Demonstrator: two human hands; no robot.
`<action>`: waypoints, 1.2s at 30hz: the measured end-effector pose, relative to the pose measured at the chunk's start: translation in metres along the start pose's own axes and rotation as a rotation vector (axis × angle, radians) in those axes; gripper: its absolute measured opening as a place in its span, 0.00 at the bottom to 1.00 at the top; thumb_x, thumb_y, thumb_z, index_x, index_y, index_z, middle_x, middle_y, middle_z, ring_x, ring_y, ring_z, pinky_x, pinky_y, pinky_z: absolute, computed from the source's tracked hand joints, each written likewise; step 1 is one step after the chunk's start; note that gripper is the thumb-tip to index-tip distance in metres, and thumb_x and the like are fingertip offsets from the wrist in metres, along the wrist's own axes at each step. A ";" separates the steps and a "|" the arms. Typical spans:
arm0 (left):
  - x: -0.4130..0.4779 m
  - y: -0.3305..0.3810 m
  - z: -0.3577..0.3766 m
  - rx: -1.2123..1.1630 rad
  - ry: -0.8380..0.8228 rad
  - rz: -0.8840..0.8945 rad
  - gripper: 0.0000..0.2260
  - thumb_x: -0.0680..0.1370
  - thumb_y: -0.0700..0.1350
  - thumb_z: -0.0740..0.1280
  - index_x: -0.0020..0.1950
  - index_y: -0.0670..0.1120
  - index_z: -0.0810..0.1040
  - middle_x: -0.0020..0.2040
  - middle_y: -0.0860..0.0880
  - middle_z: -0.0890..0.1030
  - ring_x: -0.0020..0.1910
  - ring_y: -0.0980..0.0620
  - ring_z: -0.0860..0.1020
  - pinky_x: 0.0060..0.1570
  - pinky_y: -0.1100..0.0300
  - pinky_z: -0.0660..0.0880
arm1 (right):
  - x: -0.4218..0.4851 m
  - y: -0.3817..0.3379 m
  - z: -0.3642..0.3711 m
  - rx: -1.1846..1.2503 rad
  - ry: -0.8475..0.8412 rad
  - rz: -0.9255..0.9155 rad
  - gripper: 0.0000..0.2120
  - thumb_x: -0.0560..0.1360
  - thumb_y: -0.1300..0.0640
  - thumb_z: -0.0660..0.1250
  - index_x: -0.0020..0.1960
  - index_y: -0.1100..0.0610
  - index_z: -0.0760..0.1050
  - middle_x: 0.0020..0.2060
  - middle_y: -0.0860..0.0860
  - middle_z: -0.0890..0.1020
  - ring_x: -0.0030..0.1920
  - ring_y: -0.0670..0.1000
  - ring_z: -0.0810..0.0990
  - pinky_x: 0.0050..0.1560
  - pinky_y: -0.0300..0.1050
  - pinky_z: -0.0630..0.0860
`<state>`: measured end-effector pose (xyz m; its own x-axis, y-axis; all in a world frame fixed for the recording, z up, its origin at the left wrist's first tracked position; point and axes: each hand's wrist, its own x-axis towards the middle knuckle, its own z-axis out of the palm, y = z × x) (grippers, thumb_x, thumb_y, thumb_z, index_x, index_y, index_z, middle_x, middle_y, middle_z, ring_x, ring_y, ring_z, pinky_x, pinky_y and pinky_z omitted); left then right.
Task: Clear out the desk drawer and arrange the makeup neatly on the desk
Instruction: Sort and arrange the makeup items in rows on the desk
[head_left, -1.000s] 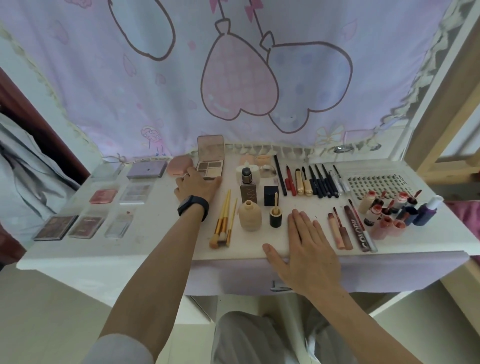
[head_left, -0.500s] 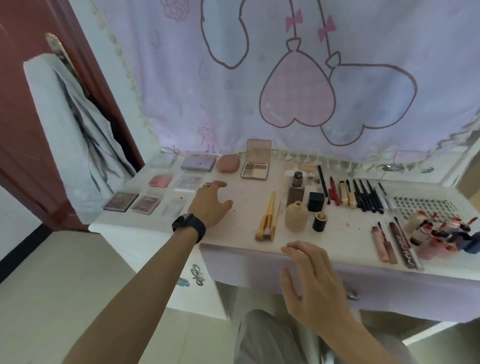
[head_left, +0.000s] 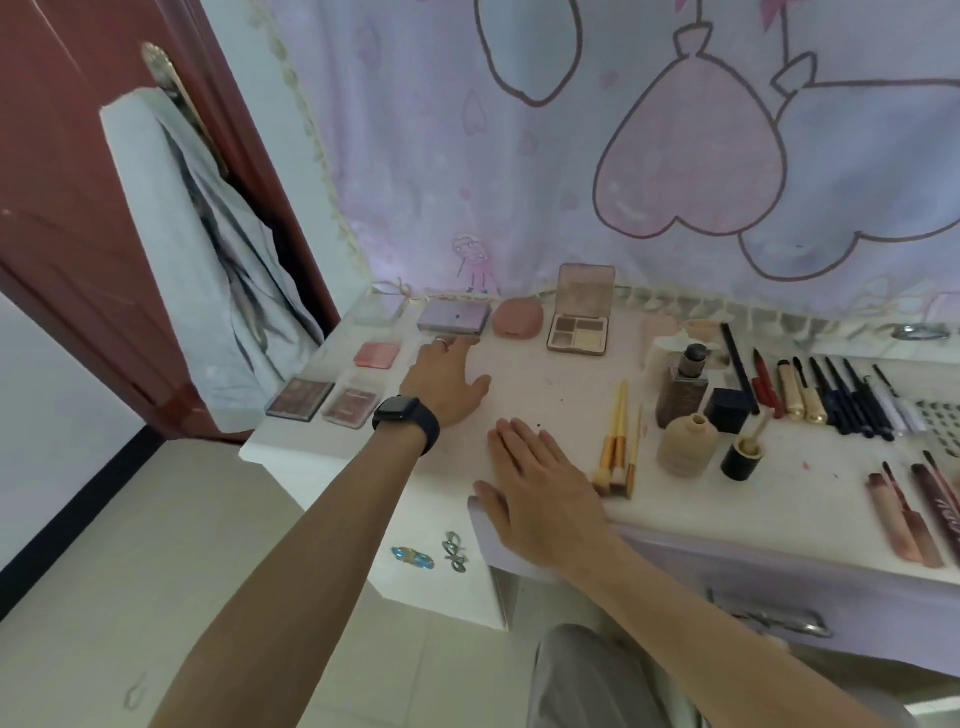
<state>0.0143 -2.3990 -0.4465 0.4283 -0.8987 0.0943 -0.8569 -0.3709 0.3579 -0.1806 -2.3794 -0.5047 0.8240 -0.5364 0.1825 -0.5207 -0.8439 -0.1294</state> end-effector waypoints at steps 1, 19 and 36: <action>0.008 0.003 0.002 0.034 -0.002 0.009 0.28 0.79 0.56 0.66 0.77 0.51 0.63 0.74 0.43 0.67 0.73 0.43 0.64 0.68 0.45 0.69 | -0.002 -0.001 0.002 -0.015 0.023 -0.002 0.33 0.84 0.41 0.43 0.80 0.62 0.59 0.79 0.58 0.63 0.79 0.57 0.59 0.79 0.54 0.53; 0.094 0.046 0.034 0.284 0.026 0.000 0.24 0.75 0.68 0.59 0.66 0.57 0.71 0.58 0.42 0.80 0.61 0.40 0.69 0.58 0.47 0.65 | -0.001 -0.005 0.014 0.006 0.092 0.043 0.31 0.83 0.43 0.51 0.78 0.62 0.63 0.77 0.58 0.66 0.78 0.57 0.62 0.78 0.55 0.61; 0.015 0.052 -0.013 -0.001 -0.201 -0.222 0.22 0.72 0.60 0.67 0.59 0.47 0.77 0.55 0.47 0.79 0.49 0.49 0.76 0.46 0.58 0.73 | -0.001 -0.003 0.010 0.021 0.080 0.006 0.34 0.83 0.42 0.43 0.80 0.62 0.57 0.79 0.58 0.62 0.80 0.57 0.57 0.80 0.52 0.51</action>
<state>-0.0199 -2.4290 -0.4139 0.5399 -0.8240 -0.1720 -0.7483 -0.5634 0.3501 -0.1779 -2.3761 -0.5141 0.8000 -0.5413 0.2588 -0.5199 -0.8407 -0.1513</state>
